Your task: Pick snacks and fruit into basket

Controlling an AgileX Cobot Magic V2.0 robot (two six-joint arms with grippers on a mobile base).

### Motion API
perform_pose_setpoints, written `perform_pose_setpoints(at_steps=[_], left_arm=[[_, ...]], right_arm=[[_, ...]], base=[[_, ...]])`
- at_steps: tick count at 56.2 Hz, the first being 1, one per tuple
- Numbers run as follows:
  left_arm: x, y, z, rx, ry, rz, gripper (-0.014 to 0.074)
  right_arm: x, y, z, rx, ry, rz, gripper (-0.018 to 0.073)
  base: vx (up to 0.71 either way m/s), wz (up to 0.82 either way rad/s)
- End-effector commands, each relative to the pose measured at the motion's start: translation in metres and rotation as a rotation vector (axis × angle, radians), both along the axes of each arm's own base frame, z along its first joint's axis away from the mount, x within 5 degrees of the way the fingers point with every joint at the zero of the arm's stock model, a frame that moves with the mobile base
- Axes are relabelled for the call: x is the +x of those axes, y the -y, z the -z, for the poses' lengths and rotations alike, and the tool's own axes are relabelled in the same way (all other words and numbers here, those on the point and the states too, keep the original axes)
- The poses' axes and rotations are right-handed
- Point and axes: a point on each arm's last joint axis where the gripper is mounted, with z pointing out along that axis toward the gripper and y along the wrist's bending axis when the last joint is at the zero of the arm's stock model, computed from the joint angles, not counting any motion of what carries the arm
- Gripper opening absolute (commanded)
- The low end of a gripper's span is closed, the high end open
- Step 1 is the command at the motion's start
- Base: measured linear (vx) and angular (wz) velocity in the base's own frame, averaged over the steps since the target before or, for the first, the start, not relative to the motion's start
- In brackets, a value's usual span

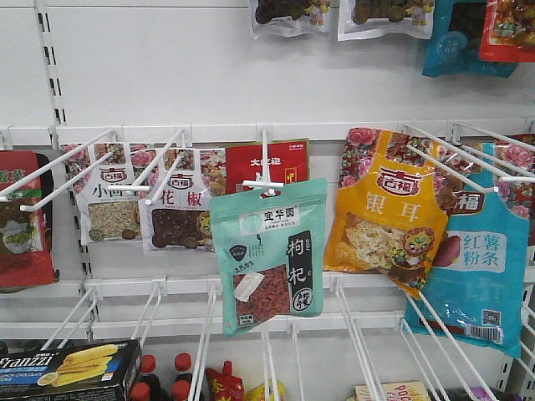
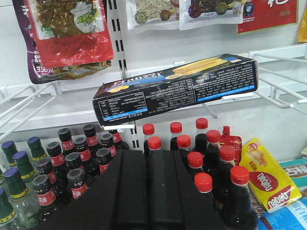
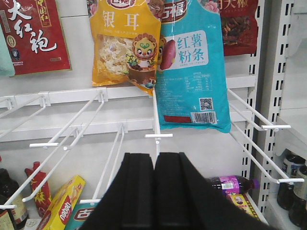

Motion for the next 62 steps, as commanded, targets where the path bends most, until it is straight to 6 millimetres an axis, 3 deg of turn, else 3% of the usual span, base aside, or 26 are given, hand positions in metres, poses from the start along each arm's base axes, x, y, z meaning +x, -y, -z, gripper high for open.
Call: perform_pose_setpoints(at_steps=[1, 46, 54, 62], left_arm=[[0.000, 0.001, -0.011, -0.011, 0.088, 0.008, -0.0006], [0.000, 0.001, -0.011, -0.011, 0.089, 0.008, -0.0006], [0.000, 0.001, -0.019, -0.017, 0.176, 0.013, -0.0006], [-0.004, 0.002, -0.040, -0.028, 0.415, 0.027, -0.0006]], right_arm=[[-0.001, 0.000, -0.006, -0.014, 0.086, -0.003, -0.0002], [-0.001, 0.000, -0.006, -0.014, 0.086, -0.003, -0.0002], [-0.001, 0.000, -0.006, -0.014, 0.086, -0.003, -0.0002], [-0.001, 0.000, -0.006, -0.014, 0.086, -0.003, -0.0002]], base=[[0.00, 0.00], [0.00, 0.00], [0.00, 0.00], [0.00, 0.00]])
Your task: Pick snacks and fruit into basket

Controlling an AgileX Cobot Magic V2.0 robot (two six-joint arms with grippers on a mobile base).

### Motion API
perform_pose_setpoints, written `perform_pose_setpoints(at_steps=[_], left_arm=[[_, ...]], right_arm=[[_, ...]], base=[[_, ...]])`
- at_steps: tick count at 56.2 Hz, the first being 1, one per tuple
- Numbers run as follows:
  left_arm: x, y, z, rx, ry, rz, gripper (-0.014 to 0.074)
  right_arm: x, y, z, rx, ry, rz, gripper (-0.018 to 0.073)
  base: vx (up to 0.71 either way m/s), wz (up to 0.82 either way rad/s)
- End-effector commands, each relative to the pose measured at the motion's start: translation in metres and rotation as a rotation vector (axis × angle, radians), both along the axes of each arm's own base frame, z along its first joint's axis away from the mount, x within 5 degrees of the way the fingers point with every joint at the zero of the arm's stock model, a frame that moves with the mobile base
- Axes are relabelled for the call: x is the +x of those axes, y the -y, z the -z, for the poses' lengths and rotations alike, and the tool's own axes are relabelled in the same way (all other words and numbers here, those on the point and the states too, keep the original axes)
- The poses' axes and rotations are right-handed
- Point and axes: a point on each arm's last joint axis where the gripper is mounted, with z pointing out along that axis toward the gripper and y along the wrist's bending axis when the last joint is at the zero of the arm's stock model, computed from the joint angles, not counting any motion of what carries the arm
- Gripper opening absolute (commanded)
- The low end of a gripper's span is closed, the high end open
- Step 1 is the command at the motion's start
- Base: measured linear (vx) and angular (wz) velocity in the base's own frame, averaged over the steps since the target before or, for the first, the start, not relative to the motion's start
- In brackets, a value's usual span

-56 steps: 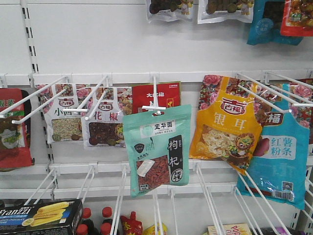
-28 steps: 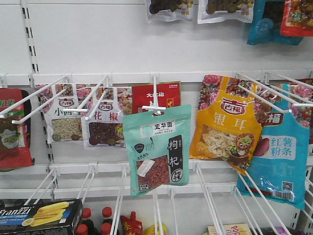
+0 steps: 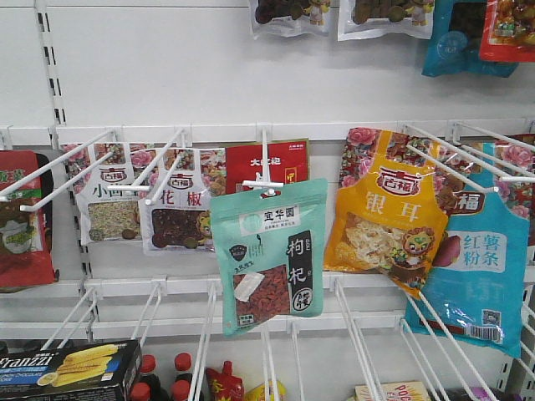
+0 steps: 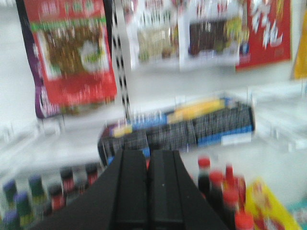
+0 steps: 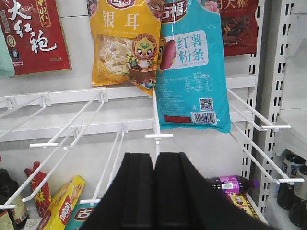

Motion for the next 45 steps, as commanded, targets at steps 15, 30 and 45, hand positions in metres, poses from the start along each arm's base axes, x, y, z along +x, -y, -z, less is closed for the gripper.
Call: perform_pose_setpoints(at_steps=[15, 30, 45], left_arm=[[-0.029, 0.002, -0.067, -0.072, 0.719, 0.059, -0.0006], [-0.040, 0.000, -0.114, -0.321, 0.641, 0.155, -0.0006], [-0.041, 0.000, -0.138, -0.737, 0.576, 0.330, -0.0006]], right_arm=[[-0.001, 0.000, -0.006, -0.014, 0.086, -0.003, -0.0002], [-0.001, 0.000, -0.006, -0.014, 0.086, -0.003, -0.0002], [-0.001, 0.000, -0.006, -0.014, 0.086, -0.003, -0.0002]], base=[[0.00, 0.00], [0.00, 0.00], [0.00, 0.00]])
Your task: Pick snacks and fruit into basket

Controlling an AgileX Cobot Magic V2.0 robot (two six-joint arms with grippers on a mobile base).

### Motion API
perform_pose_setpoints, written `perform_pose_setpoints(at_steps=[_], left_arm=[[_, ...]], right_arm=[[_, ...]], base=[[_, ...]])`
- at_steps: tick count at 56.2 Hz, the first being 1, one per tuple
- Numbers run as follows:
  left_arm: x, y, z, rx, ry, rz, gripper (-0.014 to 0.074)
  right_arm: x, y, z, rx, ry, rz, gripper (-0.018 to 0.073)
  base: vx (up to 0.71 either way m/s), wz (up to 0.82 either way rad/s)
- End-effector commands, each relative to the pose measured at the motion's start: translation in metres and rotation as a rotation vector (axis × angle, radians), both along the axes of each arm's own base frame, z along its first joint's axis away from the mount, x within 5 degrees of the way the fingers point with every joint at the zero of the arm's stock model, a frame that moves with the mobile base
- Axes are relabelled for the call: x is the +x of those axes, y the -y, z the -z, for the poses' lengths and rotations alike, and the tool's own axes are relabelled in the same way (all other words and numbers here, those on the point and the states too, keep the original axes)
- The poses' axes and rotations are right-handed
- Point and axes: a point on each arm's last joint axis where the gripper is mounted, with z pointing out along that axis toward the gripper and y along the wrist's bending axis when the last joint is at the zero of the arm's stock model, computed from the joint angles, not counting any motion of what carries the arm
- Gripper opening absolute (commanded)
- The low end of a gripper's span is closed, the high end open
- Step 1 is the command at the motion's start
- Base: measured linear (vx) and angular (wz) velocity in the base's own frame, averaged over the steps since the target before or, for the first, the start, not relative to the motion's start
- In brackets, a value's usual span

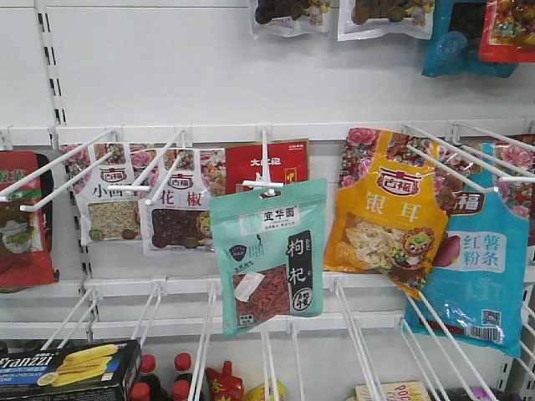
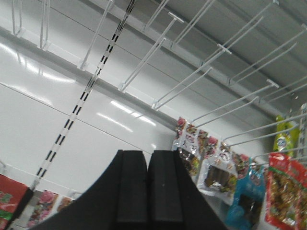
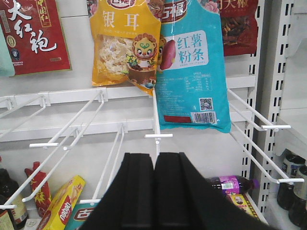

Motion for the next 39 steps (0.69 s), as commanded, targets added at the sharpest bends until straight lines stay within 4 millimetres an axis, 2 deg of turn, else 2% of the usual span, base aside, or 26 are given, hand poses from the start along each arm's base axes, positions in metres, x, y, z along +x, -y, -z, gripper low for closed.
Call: perform_pose_setpoints(at_steps=[1, 8, 24, 39], left_arm=[[0.002, 0.000, -0.015, -0.100, 0.016, 0.091, -0.0006], [0.017, 0.001, -0.018, -0.175, -0.068, 0.145, -0.0006], [0.062, 0.003, -0.009, -0.411, -0.263, 0.284, -0.0006], [0.089, 0.005, -0.008, -0.494, -0.261, 0.351, -0.0006]], right_arm=[[-0.001, 0.000, -0.006, -0.014, 0.086, -0.003, -0.0002], [-0.001, 0.000, -0.006, -0.014, 0.086, -0.003, -0.0002], [-0.001, 0.000, -0.006, -0.014, 0.086, -0.003, -0.0002], [-0.001, 0.000, -0.006, -0.014, 0.086, -0.003, -0.0002]], base=[[0.00, 0.00], [0.00, 0.00], [0.00, 0.00], [0.00, 0.00]])
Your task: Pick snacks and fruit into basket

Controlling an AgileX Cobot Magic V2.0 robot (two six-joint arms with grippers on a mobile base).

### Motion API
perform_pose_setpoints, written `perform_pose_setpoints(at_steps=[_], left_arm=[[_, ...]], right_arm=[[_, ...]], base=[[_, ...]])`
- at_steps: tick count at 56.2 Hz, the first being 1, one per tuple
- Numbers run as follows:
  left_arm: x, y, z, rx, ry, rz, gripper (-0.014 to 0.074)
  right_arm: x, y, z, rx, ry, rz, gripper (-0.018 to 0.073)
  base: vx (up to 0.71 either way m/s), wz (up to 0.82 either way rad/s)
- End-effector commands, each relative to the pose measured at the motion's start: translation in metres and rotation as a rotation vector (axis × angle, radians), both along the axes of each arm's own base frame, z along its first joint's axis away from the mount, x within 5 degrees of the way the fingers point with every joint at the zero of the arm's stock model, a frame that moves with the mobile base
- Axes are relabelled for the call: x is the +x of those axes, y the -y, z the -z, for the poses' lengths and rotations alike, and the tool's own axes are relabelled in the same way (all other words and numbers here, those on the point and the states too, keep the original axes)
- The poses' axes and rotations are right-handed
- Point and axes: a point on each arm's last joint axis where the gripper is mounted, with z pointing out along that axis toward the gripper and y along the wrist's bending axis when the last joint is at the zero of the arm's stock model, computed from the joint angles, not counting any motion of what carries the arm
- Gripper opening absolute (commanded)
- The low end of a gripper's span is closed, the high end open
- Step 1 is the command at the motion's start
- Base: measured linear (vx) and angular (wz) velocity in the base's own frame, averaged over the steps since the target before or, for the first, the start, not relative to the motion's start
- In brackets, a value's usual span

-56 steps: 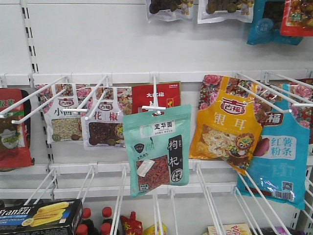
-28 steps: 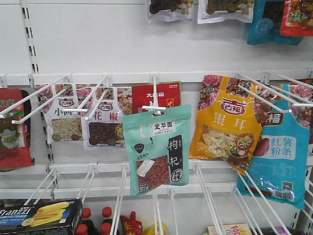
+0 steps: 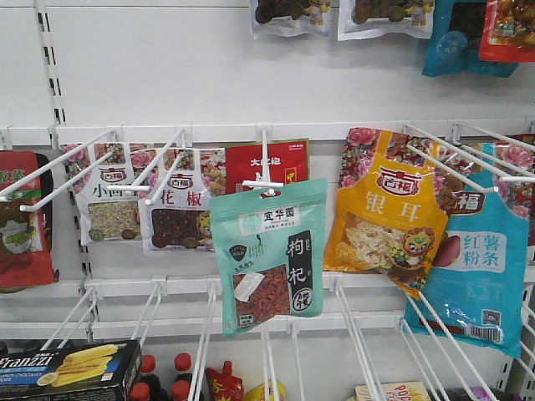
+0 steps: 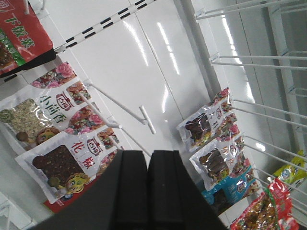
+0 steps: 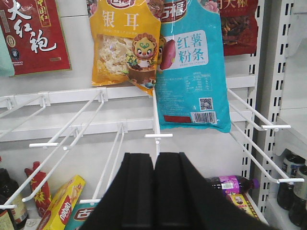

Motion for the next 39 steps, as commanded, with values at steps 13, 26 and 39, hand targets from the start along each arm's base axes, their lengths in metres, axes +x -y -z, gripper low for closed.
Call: perform_pose_setpoints(at_steps=[13, 26, 39], left_arm=[[0.033, 0.003, -0.001, -0.165, -0.023, 0.074, -0.0003], [0.063, 0.005, 0.021, -0.370, -0.179, 0.128, -0.0003], [0.083, 0.013, 0.036, -0.334, -0.225, 0.186, -0.0003]], right_arm=[[-0.001, 0.000, -0.006, -0.014, 0.087, -0.003, -0.0002], [-0.001, 0.000, -0.006, -0.014, 0.087, -0.003, -0.0002], [-0.001, 0.000, -0.006, -0.014, 0.087, -0.003, -0.0002]], base=[[0.00, 0.00], [0.00, 0.00], [0.00, 0.00]])
